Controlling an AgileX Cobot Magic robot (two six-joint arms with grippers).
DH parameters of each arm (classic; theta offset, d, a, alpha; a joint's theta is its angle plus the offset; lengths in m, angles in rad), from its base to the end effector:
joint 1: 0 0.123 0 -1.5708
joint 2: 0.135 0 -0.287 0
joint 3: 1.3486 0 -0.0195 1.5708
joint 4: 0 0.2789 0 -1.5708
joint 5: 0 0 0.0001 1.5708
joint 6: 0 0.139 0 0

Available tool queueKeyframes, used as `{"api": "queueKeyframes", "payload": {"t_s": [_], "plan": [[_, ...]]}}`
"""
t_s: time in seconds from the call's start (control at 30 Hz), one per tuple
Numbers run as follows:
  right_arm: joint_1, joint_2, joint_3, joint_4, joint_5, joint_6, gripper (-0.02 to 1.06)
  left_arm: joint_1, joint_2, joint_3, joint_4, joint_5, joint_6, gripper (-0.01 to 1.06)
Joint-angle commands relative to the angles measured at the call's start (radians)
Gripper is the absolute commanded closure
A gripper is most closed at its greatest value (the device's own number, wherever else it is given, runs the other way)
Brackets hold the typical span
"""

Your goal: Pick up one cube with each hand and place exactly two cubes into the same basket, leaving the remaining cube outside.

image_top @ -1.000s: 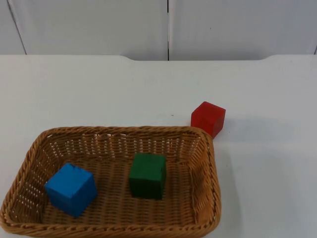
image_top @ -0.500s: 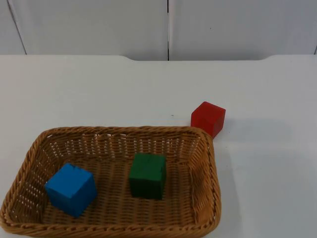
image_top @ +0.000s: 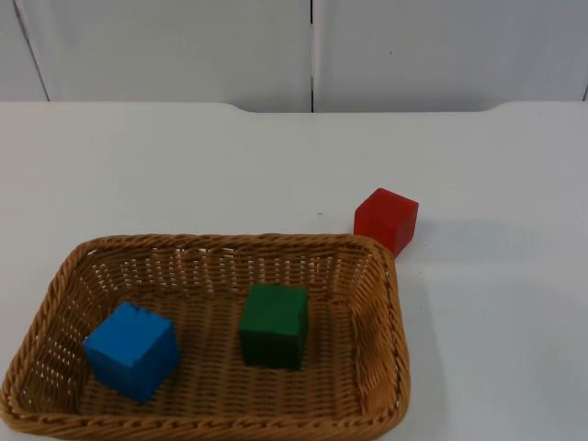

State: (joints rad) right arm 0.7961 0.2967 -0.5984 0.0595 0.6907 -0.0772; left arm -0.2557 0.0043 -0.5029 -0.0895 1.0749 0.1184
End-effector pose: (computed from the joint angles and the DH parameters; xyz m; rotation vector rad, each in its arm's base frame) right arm 0.0820 0.0913 0.3256 -0.7922 1.7380 0.5586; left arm 0.0551 -0.0257 0.2683 0.3882 2.0252 -0.1923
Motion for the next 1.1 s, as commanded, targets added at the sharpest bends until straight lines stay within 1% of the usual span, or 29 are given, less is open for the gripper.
{"api": "queueKeyframes", "payload": {"t_s": [0.0, 0.03, 0.07, 0.2, 0.23, 0.3, 0.33, 0.37, 0.4, 0.5, 0.6, 0.77, 0.83, 1.0, 1.07], "plan": [[0.006, -0.065, 0.002, -0.024, 0.070, 0.019, 0.39, -0.003, -0.004, 0.004, 0.005, 0.001, -0.007, 0.28], [0.006, -0.065, 0.002, -0.024, 0.070, 0.019, 0.39, -0.003, -0.004, 0.004, 0.005, 0.001, -0.007, 0.28], [0.006, -0.090, 0.002, -0.041, 0.095, 0.036, 0.39, -0.003, -0.004, 0.004, 0.005, 0.001, -0.007, 0.28], [0.006, -0.180, 0.002, -0.143, 0.216, 0.152, 0.39, -0.003, -0.004, 0.005, 0.003, 0.001, -0.007, 0.28], [0.006, -0.180, 0.002, -0.143, 0.216, 0.152, 0.39, -0.003, -0.004, 0.005, 0.003, 0.001, -0.007, 0.28], [0.006, -0.233, 0.002, -0.157, 0.282, 0.191, 0.39, -0.003, -0.004, 0.005, 0.001, 0.001, -0.005, 0.28], [0.006, -0.244, 0.002, -0.157, 0.295, 0.196, 0.39, -0.003, -0.004, 0.005, 0.001, 0.001, -0.005, 0.28], [0.006, -0.278, 0.002, -0.157, 0.336, 0.197, 0.39, -0.003, -0.004, 0.005, 0.001, 0.001, -0.005, 0.28], [0.006, -0.278, 0.002, -0.157, 0.336, 0.197, 0.39, -0.003, -0.004, 0.005, 0.001, 0.001, -0.005, 0.28], [0.006, -0.297, 0.002, -0.157, 0.405, 0.201, 0.39, -0.003, -0.004, 0.005, 0.001, 0.001, -0.005, 0.28], [0.006, -0.297, 0.009, -0.153, 0.430, 0.212, 0.39, -0.003, -0.004, 0.005, 0.002, 0.001, -0.003, 0.28], [0.006, -0.297, 0.058, -0.151, 0.419, 0.212, 0.39, -0.003, -0.004, 0.005, -0.002, 0.001, -0.001, 0.28], [0.006, -0.297, 0.081, -0.143, 0.391, 0.208, 0.39, -0.003, -0.004, 0.005, -0.002, 0.001, -0.001, 0.28], [0.006, -0.297, 0.081, -0.143, 0.391, 0.186, 0.39, -0.003, -0.004, 0.005, -0.001, 0.001, -0.001, 0.28], [0.006, -0.297, 0.081, -0.139, 0.391, 0.167, 0.39, -0.003, -0.004, 0.005, -0.001, 0.001, -0.001, 0.23]]}}
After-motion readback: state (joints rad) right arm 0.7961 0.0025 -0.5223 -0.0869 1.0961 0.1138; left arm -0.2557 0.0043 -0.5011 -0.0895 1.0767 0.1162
